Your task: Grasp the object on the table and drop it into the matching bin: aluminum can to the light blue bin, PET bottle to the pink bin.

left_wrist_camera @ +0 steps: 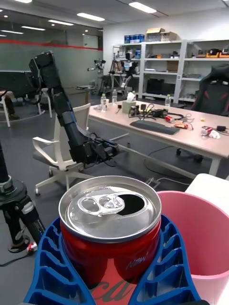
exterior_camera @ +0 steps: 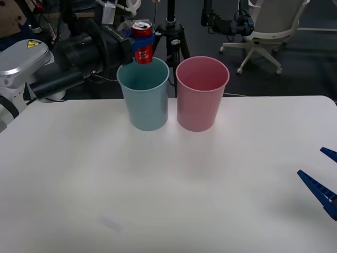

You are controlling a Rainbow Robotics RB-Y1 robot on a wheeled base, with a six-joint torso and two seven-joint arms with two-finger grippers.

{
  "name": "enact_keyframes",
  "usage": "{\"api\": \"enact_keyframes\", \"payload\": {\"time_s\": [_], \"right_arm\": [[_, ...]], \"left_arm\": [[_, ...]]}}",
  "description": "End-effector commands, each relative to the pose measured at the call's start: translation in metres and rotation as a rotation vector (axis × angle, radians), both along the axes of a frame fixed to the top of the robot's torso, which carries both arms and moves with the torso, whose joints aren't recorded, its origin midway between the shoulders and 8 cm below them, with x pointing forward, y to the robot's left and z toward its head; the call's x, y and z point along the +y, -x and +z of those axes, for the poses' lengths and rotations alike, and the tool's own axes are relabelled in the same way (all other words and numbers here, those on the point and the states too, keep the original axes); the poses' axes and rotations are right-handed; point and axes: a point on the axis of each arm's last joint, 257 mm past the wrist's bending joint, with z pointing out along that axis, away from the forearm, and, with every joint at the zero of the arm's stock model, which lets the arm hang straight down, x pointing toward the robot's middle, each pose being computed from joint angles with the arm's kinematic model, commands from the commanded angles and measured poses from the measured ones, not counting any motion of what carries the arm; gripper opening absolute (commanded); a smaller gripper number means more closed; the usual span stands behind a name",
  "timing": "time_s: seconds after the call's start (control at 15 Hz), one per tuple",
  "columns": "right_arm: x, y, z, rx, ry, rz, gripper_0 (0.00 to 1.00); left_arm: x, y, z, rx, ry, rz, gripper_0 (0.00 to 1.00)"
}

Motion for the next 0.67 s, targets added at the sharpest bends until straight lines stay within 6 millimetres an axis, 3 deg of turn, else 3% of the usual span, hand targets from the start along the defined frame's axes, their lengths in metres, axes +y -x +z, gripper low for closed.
{"api": "enact_keyframes", "payload": {"time_s": [0.07,0.33,0.67], "right_arm": [[0.0,0.0,0.0,0.0,0.0,0.0,1.0],[0.0,0.0,0.0,0.0,0.0,0.0,1.0],[0.0,0.0,0.0,0.0,0.0,0.0,1.0]], "left_arm": [[-0.009,-0.008,-0.009,0.015,0.002,0.011,0.0],[-0.01,-0.009,-0.015,0.013,-0.012,0.017,0.0],[0.003,-0.014,-0.015,0.014,-0.022,0.037,0.0]]}}
